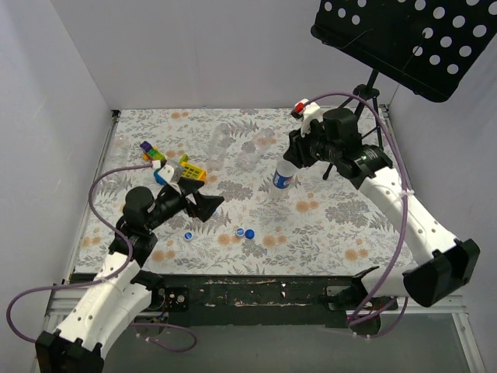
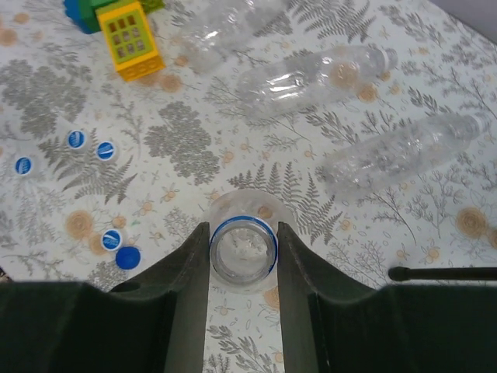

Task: Screw on the bottle caps
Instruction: Pick up the plastic bottle at the center of the board.

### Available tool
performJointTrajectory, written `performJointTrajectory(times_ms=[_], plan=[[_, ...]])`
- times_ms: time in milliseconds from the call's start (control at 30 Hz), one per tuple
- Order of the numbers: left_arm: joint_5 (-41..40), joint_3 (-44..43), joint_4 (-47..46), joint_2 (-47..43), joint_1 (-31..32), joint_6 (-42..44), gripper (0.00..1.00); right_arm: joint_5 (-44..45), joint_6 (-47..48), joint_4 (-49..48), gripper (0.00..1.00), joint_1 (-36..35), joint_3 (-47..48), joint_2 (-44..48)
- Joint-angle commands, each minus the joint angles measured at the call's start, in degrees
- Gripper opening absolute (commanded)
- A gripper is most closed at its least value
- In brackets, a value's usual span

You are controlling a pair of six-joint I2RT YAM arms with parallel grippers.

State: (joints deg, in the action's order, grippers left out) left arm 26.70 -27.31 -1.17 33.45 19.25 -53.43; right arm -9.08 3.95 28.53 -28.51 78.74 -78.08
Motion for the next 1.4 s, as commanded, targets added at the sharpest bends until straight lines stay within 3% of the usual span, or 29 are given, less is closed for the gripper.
performJointTrajectory(times_ms=[0,267,533,733,1033,1367], plan=[[9.15,-8.88,-4.46,9.51,1.05,4.91,0.98,-7.69,2.82,-6.37,0.01,-2.86,-2.88,6.97],[16.96,-16.54,-12.36,21.38,4.31,12.72,0.98,-16.92,2.12,-12.0,0.01,-5.32,-6.66,14.62],[25.77,-15.59,-20.7,26.31,7.91,16.78,0.98,-22.2,0.71,-17.46,0.01,-8.31,-10.36,17.53],[26.56,-8.91,-30.2,24.47,8.09,14.67,0.98,-24.58,-0.16,-19.91,0.01,-11.47,-10.89,16.3],[30.51,-6.09,-35.47,23.76,8.09,9.4,0.98,-24.49,0.01,-22.64,0.01,-16.31,-11.33,13.22],[33.86,-6.97,-34.52,26.84,8.79,7.11,0.89,-24.49,0.36,-24.23,0.01,-17.89,-12.03,13.04]])
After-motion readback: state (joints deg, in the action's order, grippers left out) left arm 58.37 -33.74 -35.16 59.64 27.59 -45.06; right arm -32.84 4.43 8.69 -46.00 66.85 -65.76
